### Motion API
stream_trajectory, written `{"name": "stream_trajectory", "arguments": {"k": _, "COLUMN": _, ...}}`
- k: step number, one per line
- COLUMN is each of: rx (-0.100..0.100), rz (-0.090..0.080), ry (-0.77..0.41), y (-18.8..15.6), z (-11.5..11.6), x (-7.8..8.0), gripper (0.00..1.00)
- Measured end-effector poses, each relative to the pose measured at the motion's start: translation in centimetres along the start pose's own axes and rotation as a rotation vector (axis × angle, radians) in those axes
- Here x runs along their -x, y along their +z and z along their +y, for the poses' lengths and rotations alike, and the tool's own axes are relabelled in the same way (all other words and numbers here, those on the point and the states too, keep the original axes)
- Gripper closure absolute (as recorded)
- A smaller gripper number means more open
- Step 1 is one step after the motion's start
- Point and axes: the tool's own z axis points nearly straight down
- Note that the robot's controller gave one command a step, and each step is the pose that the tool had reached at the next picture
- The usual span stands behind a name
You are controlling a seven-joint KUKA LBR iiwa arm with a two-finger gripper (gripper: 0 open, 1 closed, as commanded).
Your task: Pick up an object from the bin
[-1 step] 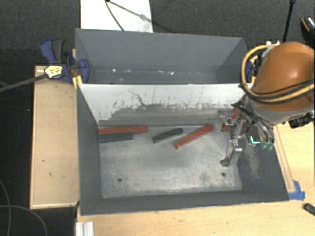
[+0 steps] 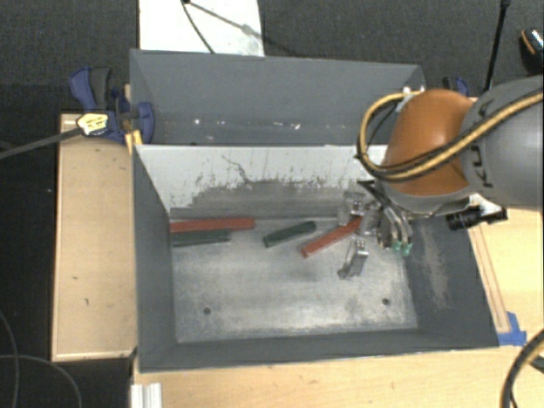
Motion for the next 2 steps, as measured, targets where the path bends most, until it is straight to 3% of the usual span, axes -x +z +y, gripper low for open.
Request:
{"name": "stream_trajectory", "arguments": {"k": 1, "rx": 0.000, "rz": -0.006, "ry": 0.111, "y": 5.5, "z": -0.6, "x": 3.5, "gripper": 0.00}}
{"name": "stream_trajectory", "arguments": {"k": 2, "rx": 0.002, "rz": -0.002, "ry": 0.149, "y": 7.7, "z": 4.4, "x": 2.7, "gripper": 0.00}}
